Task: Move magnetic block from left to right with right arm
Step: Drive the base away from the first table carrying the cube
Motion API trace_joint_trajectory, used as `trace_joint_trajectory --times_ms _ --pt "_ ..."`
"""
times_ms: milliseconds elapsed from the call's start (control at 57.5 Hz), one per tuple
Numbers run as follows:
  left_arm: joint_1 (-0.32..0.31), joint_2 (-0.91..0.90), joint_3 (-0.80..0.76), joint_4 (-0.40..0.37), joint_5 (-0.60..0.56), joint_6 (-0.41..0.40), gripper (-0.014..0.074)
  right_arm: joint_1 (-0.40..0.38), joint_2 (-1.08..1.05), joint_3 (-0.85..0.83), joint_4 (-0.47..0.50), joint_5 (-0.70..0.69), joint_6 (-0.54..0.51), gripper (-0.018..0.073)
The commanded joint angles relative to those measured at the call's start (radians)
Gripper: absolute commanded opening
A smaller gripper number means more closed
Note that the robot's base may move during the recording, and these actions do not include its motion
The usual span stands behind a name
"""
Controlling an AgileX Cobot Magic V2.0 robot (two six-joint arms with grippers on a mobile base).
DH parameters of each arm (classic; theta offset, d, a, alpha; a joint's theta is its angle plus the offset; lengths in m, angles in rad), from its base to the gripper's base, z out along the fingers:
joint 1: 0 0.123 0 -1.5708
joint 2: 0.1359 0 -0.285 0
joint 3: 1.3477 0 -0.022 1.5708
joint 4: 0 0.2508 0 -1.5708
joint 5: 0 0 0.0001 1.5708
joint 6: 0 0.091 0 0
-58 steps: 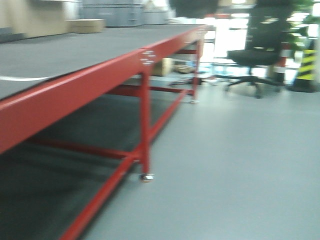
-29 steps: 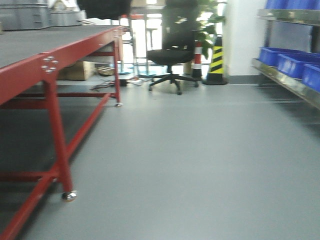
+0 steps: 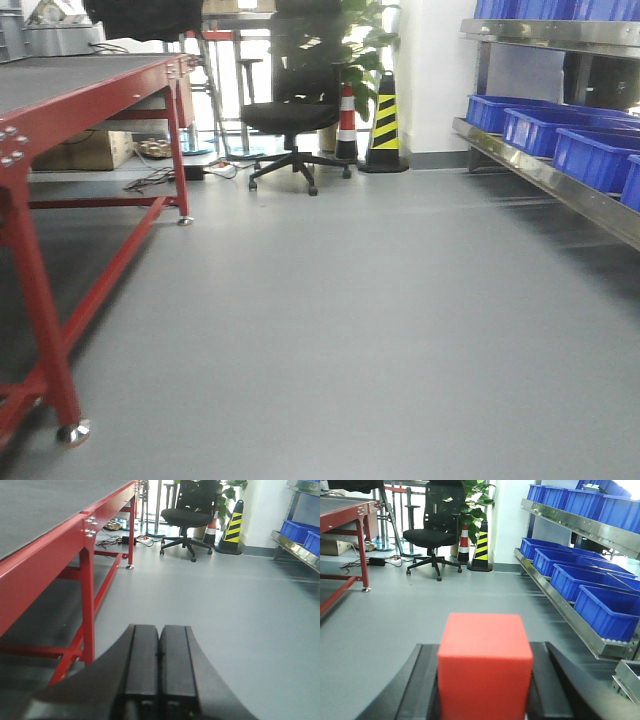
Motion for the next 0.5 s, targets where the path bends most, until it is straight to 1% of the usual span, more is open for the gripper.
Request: trace_joint_trajectory --times_ms 0,487 --pt "0.001 -0.012 0.008 -0.009 -0.087 0.0 -0.0126 -0.006 0.007 -0.028 -0.012 -0.086 -0.007 0.0221" --pt "0.001 -0.012 0.008 -0.009 -0.087 0.0 -0.0126 -0.006 0.007 -0.028 -0.012 -0.086 -0.007 0.0221"
